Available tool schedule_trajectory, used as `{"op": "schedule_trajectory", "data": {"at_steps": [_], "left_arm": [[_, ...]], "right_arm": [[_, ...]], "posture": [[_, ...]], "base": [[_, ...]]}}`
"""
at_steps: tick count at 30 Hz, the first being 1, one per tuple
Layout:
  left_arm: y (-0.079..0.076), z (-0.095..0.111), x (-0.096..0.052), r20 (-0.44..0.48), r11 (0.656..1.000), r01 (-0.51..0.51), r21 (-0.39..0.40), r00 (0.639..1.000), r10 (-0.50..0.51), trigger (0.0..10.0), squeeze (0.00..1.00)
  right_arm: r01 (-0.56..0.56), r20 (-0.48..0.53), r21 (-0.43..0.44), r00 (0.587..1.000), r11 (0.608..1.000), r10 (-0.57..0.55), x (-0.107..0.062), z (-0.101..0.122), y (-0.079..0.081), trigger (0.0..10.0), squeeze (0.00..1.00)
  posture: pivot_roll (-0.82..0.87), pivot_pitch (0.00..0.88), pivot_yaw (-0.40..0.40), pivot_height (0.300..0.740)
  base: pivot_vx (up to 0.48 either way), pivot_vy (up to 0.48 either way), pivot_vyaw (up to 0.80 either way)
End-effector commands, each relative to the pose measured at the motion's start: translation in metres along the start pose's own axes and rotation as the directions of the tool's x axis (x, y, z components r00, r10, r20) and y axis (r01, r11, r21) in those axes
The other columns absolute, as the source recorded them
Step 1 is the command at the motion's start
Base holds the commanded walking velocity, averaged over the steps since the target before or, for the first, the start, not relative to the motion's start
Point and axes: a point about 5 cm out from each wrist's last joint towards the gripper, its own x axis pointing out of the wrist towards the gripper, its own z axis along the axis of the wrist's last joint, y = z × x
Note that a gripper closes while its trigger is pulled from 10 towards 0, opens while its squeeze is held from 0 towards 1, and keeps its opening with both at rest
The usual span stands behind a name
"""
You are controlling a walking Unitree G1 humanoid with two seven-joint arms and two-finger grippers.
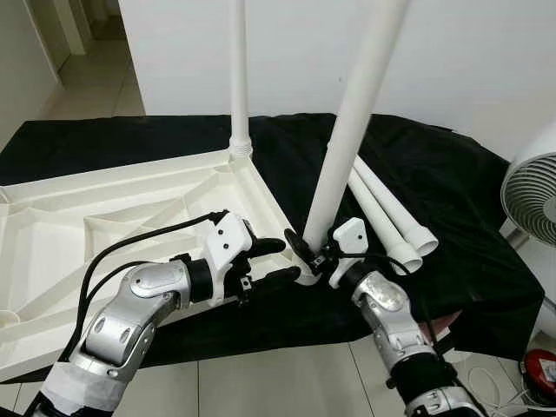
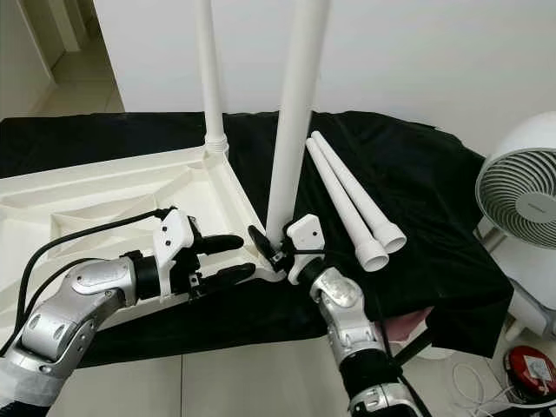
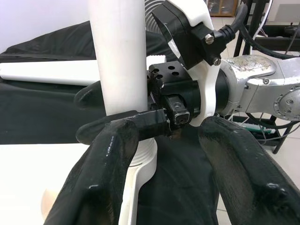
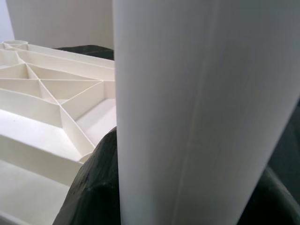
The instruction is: Building children table
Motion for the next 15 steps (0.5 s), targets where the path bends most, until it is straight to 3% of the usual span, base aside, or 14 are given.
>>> {"op": "schedule_trajectory", "data": {"at_steps": [1,8,15], "left_arm": [[-0.001,0.004,0.001,0.01,1.0,0.017,0.004,1.0,-0.017,10.0,0.0],[-0.003,0.004,0.001,0.009,1.0,0.02,0.0,1.0,-0.02,10.0,0.0],[-0.004,0.004,0.0,0.009,1.0,0.024,-0.003,1.0,-0.024,10.0,0.0]], "right_arm": [[-0.043,-0.22,0.035,0.974,0.998,0.049,-0.017,-0.037,0.007,10.0,0.0],[-0.091,-0.223,0.059,0.97,0.994,0.102,-0.017,-0.034,0.004,10.0,0.0],[0.014,-0.224,0.166,0.974,0.986,0.024,-0.02,-0.038,-0.01,10.0,0.0]], "posture": [[-0.01,0.0,-0.023,0.74],[-0.01,0.0,-0.022,0.74],[-0.01,0.0,-0.017,0.74]], "base": [[0.0,0.0,0.0],[0.0,0.0,0.0],[0.0,0.0,0.0]]}}
